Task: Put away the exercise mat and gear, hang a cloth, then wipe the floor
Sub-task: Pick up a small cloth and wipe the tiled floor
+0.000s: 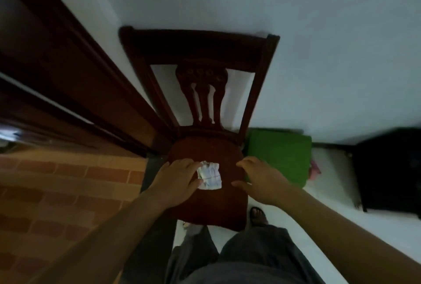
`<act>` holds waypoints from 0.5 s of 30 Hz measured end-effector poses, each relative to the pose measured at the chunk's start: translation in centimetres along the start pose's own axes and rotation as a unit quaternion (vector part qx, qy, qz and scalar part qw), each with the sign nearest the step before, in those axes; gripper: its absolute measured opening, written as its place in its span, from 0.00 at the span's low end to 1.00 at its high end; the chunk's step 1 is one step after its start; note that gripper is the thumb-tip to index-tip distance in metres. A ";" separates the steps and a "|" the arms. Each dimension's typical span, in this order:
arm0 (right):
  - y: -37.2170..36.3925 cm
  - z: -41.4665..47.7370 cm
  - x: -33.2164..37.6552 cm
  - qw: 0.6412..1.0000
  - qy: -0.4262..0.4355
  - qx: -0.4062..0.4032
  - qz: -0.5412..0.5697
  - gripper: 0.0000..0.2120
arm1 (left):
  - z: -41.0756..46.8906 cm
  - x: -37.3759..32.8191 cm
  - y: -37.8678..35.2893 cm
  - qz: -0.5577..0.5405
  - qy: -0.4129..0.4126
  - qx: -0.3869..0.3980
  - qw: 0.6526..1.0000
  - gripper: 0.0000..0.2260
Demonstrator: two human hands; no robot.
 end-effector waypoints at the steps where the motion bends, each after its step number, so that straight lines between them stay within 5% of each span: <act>1: -0.5 0.6 0.2 1.000 -0.015 -0.009 0.019 0.26 | 0.5 1.0 0.5 0.010 -0.013 0.003 1.000 0.22; 15: -8.0 15.2 -0.4 0.987 -0.087 -0.050 0.129 0.26 | 11.1 12.6 -2.2 0.020 -0.038 0.056 0.998 0.23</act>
Point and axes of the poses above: each hand's wrist, its own z-axis towards the middle knuckle, its own y-axis out of the back of the hand, x = y × z, the point moved 6 cm from there along z, towards the middle knuckle, and after that the axes turned 13 degrees about x, right-handed, at the moved point
